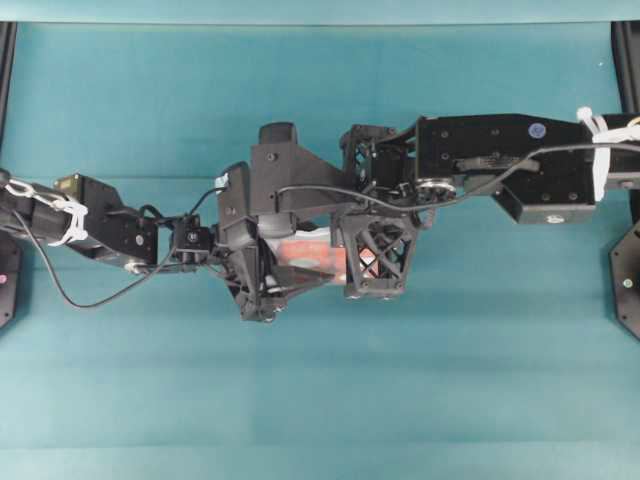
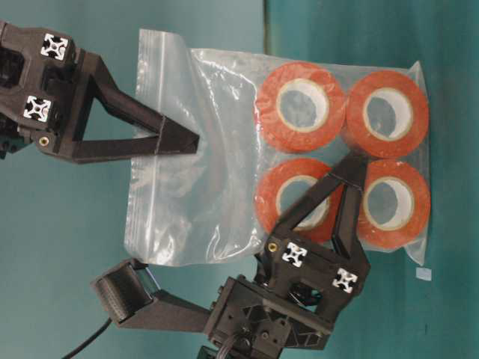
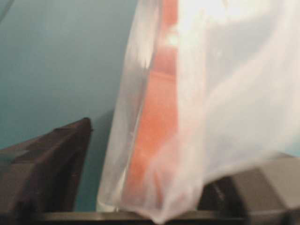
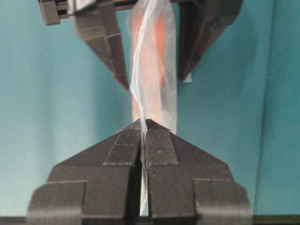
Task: Hand over the clear zip bag and make it stand upright.
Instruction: 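Reach the left gripper to the bag's bottom edge and grasp it, then open the right gripper and retract it rightward from the bag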
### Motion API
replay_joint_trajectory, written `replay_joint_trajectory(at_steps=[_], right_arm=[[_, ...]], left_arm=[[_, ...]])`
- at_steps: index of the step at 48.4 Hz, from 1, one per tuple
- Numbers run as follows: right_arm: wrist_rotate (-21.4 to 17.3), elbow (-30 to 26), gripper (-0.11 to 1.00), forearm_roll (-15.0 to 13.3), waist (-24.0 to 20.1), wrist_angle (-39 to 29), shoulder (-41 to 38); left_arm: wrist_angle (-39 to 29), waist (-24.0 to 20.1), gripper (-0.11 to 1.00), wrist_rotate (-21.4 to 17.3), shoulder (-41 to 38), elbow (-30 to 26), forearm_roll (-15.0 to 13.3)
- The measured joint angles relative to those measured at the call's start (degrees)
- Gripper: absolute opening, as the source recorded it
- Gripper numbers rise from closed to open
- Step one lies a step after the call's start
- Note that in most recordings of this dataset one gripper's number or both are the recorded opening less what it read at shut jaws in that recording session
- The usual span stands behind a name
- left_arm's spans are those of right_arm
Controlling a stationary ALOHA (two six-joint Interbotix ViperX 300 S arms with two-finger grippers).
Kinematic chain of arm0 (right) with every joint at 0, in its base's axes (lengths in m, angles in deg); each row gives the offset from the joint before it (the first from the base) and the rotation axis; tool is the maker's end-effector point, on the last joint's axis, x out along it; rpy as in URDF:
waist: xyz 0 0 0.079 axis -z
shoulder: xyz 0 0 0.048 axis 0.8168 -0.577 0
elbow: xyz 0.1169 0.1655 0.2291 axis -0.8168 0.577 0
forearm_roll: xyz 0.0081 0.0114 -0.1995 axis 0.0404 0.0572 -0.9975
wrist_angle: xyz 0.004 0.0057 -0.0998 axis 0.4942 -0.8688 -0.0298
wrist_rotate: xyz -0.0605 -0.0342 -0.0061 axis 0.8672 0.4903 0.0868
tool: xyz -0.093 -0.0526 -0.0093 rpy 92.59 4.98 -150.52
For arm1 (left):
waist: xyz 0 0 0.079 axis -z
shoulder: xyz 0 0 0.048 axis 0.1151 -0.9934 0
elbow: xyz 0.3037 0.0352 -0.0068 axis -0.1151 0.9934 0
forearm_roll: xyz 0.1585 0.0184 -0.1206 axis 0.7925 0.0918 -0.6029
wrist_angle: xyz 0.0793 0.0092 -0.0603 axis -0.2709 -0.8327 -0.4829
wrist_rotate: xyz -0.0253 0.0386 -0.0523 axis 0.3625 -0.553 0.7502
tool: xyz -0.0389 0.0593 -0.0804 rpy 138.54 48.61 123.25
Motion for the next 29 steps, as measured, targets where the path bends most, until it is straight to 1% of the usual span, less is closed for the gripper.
replay_joint_trajectory(at_steps=[7, 9, 19, 25, 29], right_arm=[[0.00, 0.09, 0.00, 0.00, 0.00, 0.18, 0.00], [0.00, 0.09, 0.00, 0.00, 0.00, 0.35, 0.00], [-0.44, 0.26, 0.01, 0.00, 0.18, 0.70, -0.09], [-1.49, 0.26, 0.01, 0.00, 0.53, 0.70, 0.00], [-2.02, 0.26, 0.06, 0.00, 0.53, 0.70, 0.00]], left_arm=[[-0.26, 0.70, 0.29, -2.29, 0.00, 0.00, 0.00], [-0.35, 0.88, 0.23, -3.43, 0.00, 0.09, 0.00], [-2.46, 1.14, 0.23, -6.15, 0.00, -0.35, 0.00], [-3.60, 1.23, 0.23, -7.21, 0.00, -0.35, 0.00], [-3.69, 1.14, 0.23, -7.73, 0.00, -0.35, 0.00]])
